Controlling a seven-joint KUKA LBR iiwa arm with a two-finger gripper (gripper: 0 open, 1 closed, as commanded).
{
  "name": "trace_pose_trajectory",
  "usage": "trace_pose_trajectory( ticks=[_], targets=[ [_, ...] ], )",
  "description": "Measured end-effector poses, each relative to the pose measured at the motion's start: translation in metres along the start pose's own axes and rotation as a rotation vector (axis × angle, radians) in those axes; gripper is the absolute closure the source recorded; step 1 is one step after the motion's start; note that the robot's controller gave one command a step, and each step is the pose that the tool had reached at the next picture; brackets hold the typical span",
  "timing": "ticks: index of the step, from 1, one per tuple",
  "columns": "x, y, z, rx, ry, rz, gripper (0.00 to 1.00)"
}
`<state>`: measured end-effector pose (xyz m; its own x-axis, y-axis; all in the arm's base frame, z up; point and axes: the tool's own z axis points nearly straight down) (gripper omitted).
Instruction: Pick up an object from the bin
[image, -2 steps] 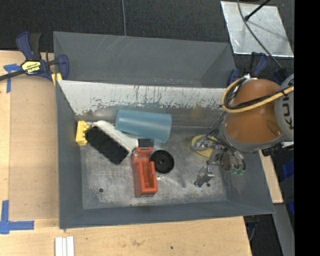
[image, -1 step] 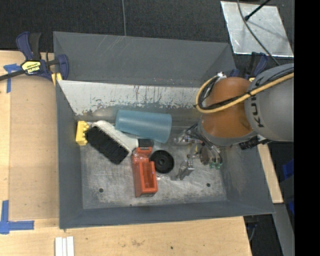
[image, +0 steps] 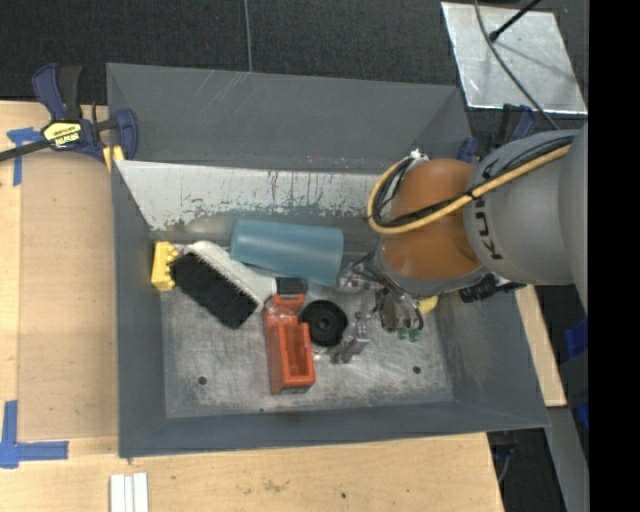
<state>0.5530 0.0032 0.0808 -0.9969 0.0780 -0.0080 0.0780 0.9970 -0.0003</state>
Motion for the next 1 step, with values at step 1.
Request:
trace_pose_trajectory(
  ticks=[1],
  targets=[
    [0.0122, 0.0308, 0.0026, 0.004, -0.013, -0.242, 1.0]
  ],
)
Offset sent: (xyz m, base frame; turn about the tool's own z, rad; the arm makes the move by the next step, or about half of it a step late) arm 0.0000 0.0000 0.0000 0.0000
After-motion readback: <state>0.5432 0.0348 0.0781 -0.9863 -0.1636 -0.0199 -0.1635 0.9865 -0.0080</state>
